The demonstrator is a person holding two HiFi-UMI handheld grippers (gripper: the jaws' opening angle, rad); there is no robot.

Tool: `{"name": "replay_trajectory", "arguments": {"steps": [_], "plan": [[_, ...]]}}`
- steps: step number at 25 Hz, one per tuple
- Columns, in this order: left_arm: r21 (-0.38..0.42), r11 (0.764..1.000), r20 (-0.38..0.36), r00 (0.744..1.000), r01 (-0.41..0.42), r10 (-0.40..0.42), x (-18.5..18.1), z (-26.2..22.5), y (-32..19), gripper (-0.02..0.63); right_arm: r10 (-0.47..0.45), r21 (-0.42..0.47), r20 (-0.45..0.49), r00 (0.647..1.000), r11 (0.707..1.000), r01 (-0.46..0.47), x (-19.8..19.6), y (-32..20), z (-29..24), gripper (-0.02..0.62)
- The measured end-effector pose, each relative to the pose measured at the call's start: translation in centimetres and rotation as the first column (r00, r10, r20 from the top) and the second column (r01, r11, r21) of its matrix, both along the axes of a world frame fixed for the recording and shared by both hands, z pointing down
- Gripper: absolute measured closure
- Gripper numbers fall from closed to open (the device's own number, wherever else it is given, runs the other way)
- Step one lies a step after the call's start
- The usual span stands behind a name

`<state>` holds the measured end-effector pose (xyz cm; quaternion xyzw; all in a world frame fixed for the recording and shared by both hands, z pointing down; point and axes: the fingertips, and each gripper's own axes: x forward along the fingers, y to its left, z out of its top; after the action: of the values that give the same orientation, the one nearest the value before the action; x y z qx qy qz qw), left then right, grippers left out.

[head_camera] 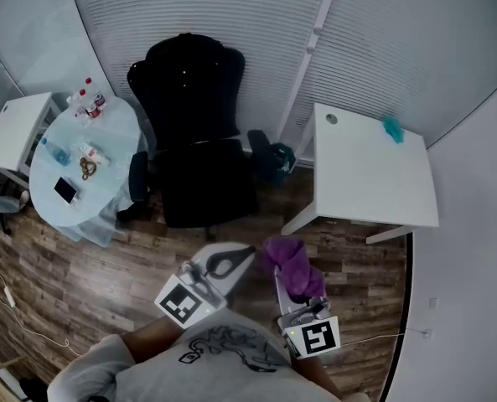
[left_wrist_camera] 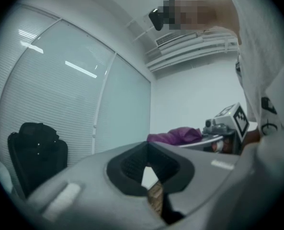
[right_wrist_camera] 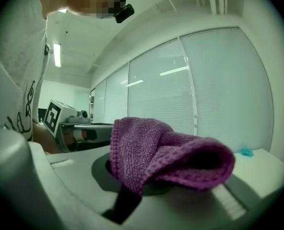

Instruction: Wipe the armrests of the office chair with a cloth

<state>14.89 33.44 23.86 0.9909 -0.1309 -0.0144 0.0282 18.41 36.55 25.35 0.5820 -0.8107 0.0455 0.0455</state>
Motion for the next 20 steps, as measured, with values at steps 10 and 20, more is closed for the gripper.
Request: {"name": "replay_trajectory", "arguments": {"steps": [10, 20], "plan": [[-0.019, 1.0, -0.011, 1.0, -0.007, 0.007, 0.5, -0.1, -12.4, 0.604, 0.001, -0.018, -0.011, 1.0, 1.0, -0.001, 0.5, -12.5, -0.1, 0.568], [-0.04, 0.999, -0.006, 1.0, -0.015, 0.015, 1.3, 0.8, -17.4, 0.604, 0.03, -0.035, 0.016, 0.999, 0.999, -0.029, 1.5, -17.9, 0.9, 0.568]]}}
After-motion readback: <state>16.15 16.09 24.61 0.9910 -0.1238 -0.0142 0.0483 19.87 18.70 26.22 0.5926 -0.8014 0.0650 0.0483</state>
